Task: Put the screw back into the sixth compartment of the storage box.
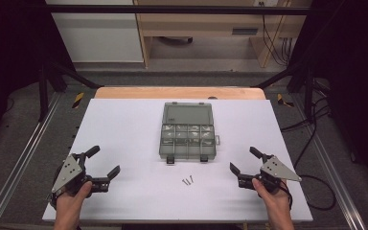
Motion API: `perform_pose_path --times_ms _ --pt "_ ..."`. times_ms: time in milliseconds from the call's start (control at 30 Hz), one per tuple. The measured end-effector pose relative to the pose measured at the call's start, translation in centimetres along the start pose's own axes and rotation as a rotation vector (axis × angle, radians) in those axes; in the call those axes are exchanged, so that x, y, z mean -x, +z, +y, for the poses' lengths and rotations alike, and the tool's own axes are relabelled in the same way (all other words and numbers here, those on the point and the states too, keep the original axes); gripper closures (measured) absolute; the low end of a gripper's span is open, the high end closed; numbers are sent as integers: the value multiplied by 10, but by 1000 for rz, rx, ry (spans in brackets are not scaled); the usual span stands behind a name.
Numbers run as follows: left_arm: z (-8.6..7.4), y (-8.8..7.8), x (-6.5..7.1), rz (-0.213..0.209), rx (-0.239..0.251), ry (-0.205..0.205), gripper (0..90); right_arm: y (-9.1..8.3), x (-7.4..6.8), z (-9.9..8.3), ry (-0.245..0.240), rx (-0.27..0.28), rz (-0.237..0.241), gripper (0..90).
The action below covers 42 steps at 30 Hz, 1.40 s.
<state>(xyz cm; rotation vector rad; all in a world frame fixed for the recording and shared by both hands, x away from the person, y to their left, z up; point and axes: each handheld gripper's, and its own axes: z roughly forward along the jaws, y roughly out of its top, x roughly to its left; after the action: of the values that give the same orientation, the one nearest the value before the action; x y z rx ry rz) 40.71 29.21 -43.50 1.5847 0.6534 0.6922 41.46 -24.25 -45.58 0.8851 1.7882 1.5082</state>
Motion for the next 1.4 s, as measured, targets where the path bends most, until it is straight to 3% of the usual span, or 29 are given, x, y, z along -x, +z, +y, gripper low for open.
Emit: perform_pose_path --times_ms 167,300,533,667,867,967,1267,1400 --pt "0 2 4 -6 -16 15 7 -5 -9 1 -30 -52 -2 88" --pt "-1 3 4 -19 -23 22 7 -14 -23 4 -111 -140 9 103" --pt "-1 3 5 -12 -25 19 7 -15 -27 5 -95 -195 42 102" --pt "-1 3 5 -20 -30 26 7 -8 -35 13 -101 -274 62 100" --pt "-1 3 5 -11 -44 33 8 12 -50 25 -152 -450 132 94" --pt "-1 3 6 -12 -38 27 8 27 -58 31 -148 -513 177 97" --pt "-1 4 7 -20 -44 33 9 42 -79 37 -163 -607 230 64" --pt "-1 3 6 -18 -51 41 10 49 -85 40 -180 -630 221 75"
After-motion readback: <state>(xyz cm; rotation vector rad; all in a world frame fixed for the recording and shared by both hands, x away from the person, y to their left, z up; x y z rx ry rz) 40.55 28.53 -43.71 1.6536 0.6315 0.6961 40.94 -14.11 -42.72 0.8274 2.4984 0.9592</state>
